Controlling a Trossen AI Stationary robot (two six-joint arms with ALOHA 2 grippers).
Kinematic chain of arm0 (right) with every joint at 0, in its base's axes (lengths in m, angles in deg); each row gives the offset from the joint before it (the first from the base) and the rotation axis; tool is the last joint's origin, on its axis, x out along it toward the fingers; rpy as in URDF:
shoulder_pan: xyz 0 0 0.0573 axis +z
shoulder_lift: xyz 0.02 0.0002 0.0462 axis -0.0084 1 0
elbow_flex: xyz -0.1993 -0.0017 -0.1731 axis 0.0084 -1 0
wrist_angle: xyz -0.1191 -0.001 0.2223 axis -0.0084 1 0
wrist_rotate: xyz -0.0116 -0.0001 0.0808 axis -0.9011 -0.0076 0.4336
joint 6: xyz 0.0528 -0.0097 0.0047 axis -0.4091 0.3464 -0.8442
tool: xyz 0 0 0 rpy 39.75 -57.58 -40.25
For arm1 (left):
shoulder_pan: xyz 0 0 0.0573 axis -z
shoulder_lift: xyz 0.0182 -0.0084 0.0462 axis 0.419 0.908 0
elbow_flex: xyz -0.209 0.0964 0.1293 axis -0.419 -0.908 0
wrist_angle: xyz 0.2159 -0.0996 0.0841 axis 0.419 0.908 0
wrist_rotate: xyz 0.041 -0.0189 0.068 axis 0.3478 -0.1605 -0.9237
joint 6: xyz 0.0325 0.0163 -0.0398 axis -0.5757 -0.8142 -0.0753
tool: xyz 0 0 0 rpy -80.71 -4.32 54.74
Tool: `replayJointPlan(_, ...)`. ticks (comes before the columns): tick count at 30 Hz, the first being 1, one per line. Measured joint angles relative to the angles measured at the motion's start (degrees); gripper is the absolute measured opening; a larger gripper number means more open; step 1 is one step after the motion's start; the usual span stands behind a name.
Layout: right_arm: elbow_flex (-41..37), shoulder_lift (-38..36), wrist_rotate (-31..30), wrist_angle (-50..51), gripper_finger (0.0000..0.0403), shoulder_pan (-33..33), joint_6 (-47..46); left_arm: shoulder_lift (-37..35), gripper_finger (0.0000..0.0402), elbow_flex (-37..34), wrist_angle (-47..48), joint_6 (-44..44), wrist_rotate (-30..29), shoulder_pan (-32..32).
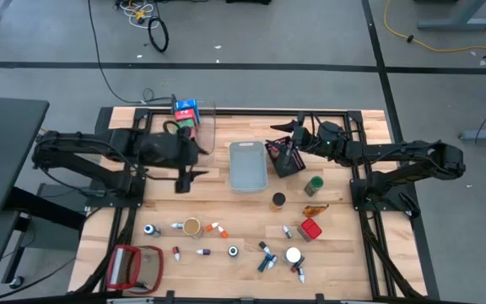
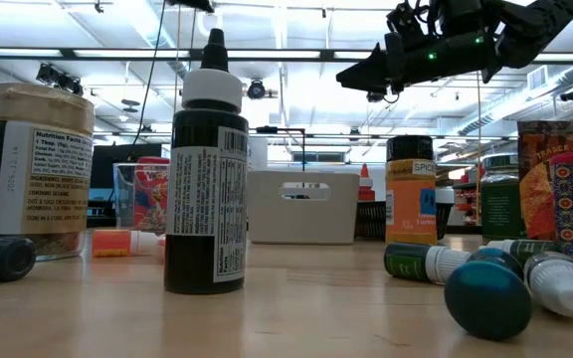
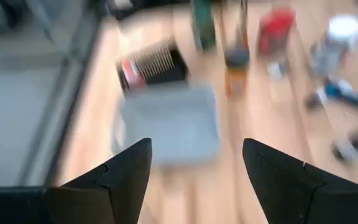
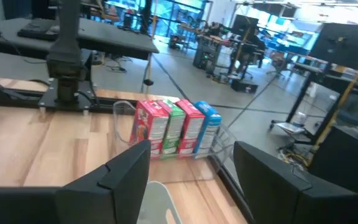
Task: Pick & Place Kitchen Items
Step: Put the blue food coloring bottle into the black bin
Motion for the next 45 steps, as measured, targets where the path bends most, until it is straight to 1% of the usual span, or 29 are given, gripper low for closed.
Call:
replayJointPlan(3, 0.00, 0.09, 1.04, 0.36, 0.0240, 0.18, -0.06, 3.44, 0.0261, 4.18, 12.02, 9.40, 2.17, 1.65)
replayJointPlan(5, 0.00, 0.19, 1.21, 0.90, 0.0240, 0.20, -0.09, 5.67, 0.0261, 5.78, 19.82, 17.02, 5.40, 2.54)
replayJointPlan(8, 0.00, 0.24, 1.80, 1.40, 0.0240, 0.20, -0.17, 8.22, 0.0261, 6.22, 31.14, 31.12, 13.04, 3.72)
replayJointPlan(11, 0.00, 0.24, 2.08, 1.53, 0.0240, 0.20, -1.28, 10.27, 0.0261, 6.22, 38.70, 44.67, 20.37, 6.01)
replayJointPlan(14, 0.00, 0.24, 2.37, 1.50, 0.0240, 0.23, -1.42, 11.42, 0.0261, 5.81, 39.36, 52.33, 22.28, 10.01)
replayJointPlan(17, 0.00, 0.24, 2.40, 1.58, 0.0240, 0.28, -1.42, 12.28, 0.0261, 5.16, 39.32, 58.77, 21.20, 14.29)
replayJointPlan(20, 0.00, 0.24, 2.46, 1.45, 0.0240, 0.35, -1.42, 12.41, 0.0261, 3.59, 38.06, 70.13, 20.86, 17.81)
replayJointPlan(22, 0.00, 0.24, 2.46, 1.47, 0.0240, 0.35, -1.42, 12.51, 0.0261, 2.09, 38.00, 75.14, 21.19, 20.12)
replayJointPlan(26, 0.00, 0.24, 2.46, 2.04, 0.0240, 0.35, -1.42, 12.35, 0.0261, -0.46, 38.56, 78.84, 20.81, 24.97)
replayJointPlan(31, 0.00, 0.24, 2.46, 2.00, 0.0240, 0.35, -1.22, 12.41, 0.0261, -3.96, 35.35, 84.06, 21.84, 28.64)
replayJointPlan(36, 0.00, 0.24, 2.32, 1.43, 0.0240, 0.33, -0.96, 12.41, 0.0261, -8.21, 29.14, 86.93, 22.12, 30.67)
replayJointPlan(42, 0.00, 0.24, 2.30, 1.38, 0.0240, 0.33, -0.79, 12.39, 0.0261, -14.88, 24.03, 88.24, 26.47, 32.95)
replayJointPlan(45, 0.00, 0.24, 2.31, 1.24, 0.0240, 0.33, -0.79, 12.39, 0.0261, -16.88, 23.11, 89.01, 27.25, 34.02)
